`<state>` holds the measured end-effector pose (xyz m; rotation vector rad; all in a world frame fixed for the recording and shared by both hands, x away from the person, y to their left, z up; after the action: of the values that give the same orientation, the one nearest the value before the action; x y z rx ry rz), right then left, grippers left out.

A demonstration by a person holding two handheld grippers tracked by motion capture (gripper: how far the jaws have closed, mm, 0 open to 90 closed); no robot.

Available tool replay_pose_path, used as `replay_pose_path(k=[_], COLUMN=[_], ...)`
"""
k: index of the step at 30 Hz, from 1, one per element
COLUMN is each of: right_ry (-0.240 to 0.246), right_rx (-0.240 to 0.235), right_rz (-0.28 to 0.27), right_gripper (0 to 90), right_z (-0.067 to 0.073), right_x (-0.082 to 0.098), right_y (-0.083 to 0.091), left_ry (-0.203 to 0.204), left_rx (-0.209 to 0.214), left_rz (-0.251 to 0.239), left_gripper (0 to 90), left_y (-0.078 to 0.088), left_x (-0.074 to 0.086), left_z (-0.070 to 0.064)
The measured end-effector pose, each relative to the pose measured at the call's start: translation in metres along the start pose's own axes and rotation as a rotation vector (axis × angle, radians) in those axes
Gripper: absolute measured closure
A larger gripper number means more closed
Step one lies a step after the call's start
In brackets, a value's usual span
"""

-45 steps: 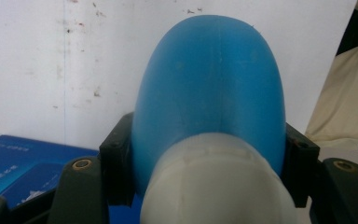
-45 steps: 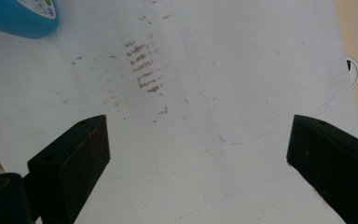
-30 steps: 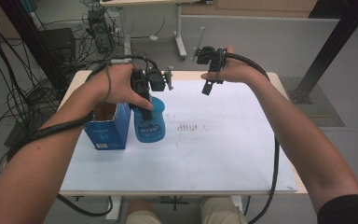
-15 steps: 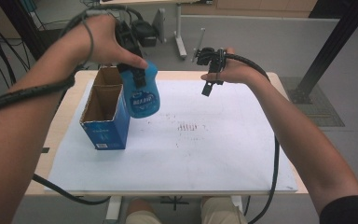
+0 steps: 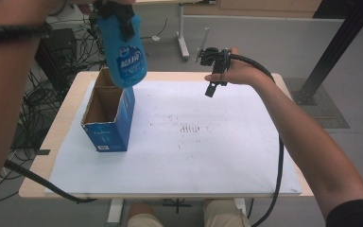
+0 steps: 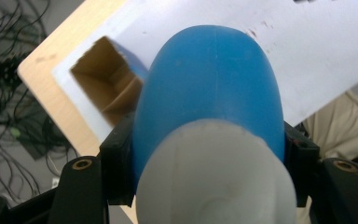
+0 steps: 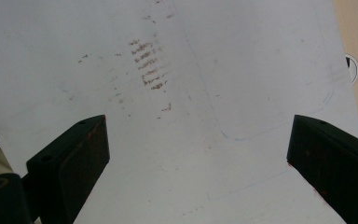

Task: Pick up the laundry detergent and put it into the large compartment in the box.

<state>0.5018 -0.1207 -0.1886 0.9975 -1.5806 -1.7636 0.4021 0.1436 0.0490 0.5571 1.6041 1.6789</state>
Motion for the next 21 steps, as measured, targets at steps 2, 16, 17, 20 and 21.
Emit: replay_pose_path(k=[2,16,17,20,21], right_ry=[0.003,0.003,0.001,0.004,0.004], right_rx=[-0.002,-0.001,-0.002,-0.007,-0.005], right_rz=[-0.002,-0.006,-0.007,-0.009,-0.003], right_gripper=[5.5,5.6,5.6,5.7,5.7], right_z=[0.0,0.001,0.001,0.0,-0.001], right_x=[0.0,0.003,0.003,0.004,0.004], right_y=[0.0,-0.002,-0.003,-0.005,-0.005], left_ry=[0.057,0.375,0.386,0.426,0.438], left_rx=[-0.001,-0.02,-0.025,-0.038,-0.038], left_rz=[0.008,0.037,0.043,0.048,0.048], left_gripper=[37.5,37.5,37.5,37.4,37.5], left_y=[0.006,0.017,0.016,0.015,0.015], left_x=[0.001,0.022,0.023,0.028,0.03], left_z=[0.007,0.052,0.054,0.061,0.063])
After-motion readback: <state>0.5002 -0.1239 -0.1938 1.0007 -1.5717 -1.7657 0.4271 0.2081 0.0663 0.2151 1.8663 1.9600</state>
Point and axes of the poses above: each handheld gripper's, and its own axes: y roughly backward along the jaws, x roughly out of its underside, z roughly to its left, the point moved 9 cm from there along -y, roughly forward along the jaws, and after that the axes turned 15 degrees about -y, right-handed, at the moved point
